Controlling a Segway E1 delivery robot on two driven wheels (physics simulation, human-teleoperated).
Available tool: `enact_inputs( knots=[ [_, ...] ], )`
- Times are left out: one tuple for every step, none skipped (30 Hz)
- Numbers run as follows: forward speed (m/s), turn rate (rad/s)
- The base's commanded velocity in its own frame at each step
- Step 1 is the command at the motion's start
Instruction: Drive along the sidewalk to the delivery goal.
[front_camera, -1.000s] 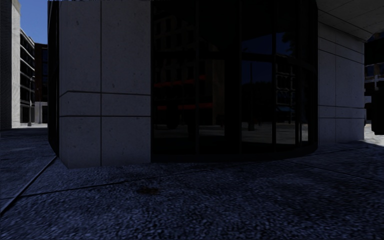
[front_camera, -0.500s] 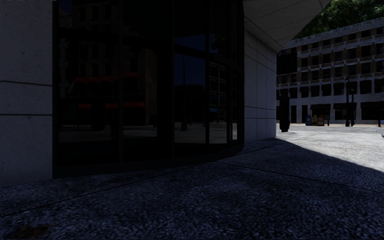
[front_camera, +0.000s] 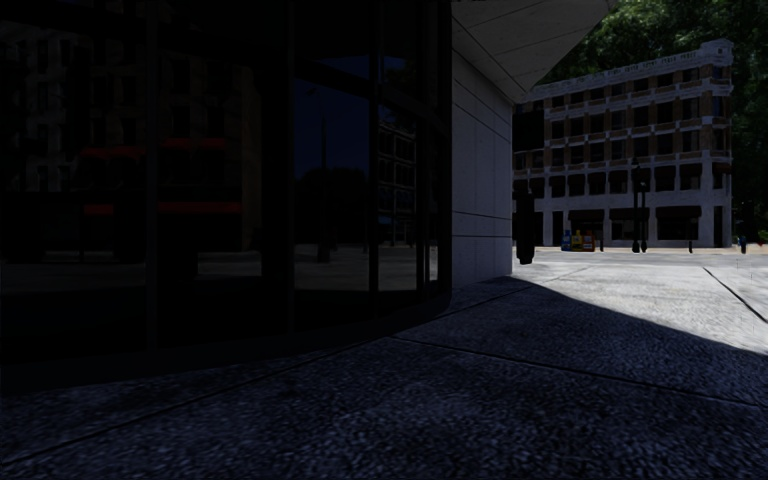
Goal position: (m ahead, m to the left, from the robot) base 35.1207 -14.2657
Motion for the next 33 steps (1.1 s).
enact_inputs(
  knots=[
    [1.03, -0.86],
    [1.03, -0.87],
    [1.03, -0.87],
    [1.03, -0.87],
    [1.03, -0.87],
    [1.03, -0.87],
    [1.03, -0.87],
    [1.03, -0.87],
    [1.03, -0.77],
    [1.03, -0.03],
    [1.03, 0.0],
    [1.03, 0.0],
    [1.04, 0.0],
    [1.04, 0.0],
    [1.04, 0.0],
    [1.04, 0.0],
    [1.04, 0.0],
    [1.04, 0.0],
    [1.04, 0.0],
    [1.04, 0.0],
    [1.04, 0.0],
    [1.04, 0.0],
    [1.04, -0.2],
    [1.04, -0.5],
    [1.04, -0.74],
    [1.04, -0.92],
    [1.04, -0.98],
    [1.04, -0.98],
    [1.04, -0.99],
    [1.04, -0.99],
    [1.04, -0.93],
    [1.04, -0.07],
    [1.04, 0.0]
  ],
)
